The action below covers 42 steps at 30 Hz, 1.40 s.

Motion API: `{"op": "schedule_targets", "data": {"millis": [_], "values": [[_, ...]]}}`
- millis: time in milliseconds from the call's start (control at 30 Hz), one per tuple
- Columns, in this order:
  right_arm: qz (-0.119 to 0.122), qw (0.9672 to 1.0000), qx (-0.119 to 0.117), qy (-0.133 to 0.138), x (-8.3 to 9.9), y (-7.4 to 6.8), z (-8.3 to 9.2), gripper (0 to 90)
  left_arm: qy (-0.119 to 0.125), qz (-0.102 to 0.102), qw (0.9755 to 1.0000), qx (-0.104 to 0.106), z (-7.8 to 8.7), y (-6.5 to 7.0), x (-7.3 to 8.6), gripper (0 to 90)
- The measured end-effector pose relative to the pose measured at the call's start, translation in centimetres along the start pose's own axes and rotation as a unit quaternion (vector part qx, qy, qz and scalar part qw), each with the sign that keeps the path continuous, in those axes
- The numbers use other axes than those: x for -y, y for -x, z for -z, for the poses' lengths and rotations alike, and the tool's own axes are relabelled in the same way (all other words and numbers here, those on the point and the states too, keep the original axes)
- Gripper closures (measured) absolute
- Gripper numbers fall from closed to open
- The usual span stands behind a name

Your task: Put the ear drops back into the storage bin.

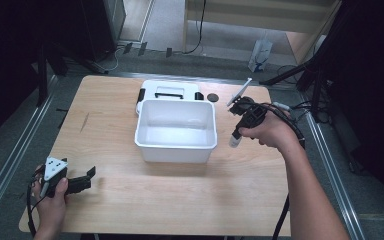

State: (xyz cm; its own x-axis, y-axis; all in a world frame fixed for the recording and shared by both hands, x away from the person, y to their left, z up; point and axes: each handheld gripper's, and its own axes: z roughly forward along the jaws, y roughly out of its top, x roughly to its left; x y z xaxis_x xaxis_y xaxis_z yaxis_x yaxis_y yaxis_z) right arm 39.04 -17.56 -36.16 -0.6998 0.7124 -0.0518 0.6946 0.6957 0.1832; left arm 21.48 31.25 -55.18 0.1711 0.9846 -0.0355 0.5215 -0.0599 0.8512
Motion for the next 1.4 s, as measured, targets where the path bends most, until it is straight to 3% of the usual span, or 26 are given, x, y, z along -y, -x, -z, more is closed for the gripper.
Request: {"op": "schedule_targets", "data": {"millis": [333,800,1200,1400], "values": [[0.016,0.9995,0.002,0.029,-2.1,-1.1,2.9,72.0,-0.002,0.0,1.0,0.001,0.0,0.0,0.0,0.4],[0.045,0.9977,0.009,0.049,-4.4,-3.1,4.6,72.1,-0.002,0.0,1.0,0.001,0.0,-0.1,0.0,0.4],[0.073,0.996,0.001,0.051,-5.8,-4.7,3.8,72.0,-0.003,0.001,1.0,0.002,0.0,-0.1,0.0,0.4],[0.094,0.9945,-0.003,0.046,-6.1,-5.2,2.3,72.0,-0.002,0.001,1.0,0.002,0.0,-0.1,0.0,0.4]]}}
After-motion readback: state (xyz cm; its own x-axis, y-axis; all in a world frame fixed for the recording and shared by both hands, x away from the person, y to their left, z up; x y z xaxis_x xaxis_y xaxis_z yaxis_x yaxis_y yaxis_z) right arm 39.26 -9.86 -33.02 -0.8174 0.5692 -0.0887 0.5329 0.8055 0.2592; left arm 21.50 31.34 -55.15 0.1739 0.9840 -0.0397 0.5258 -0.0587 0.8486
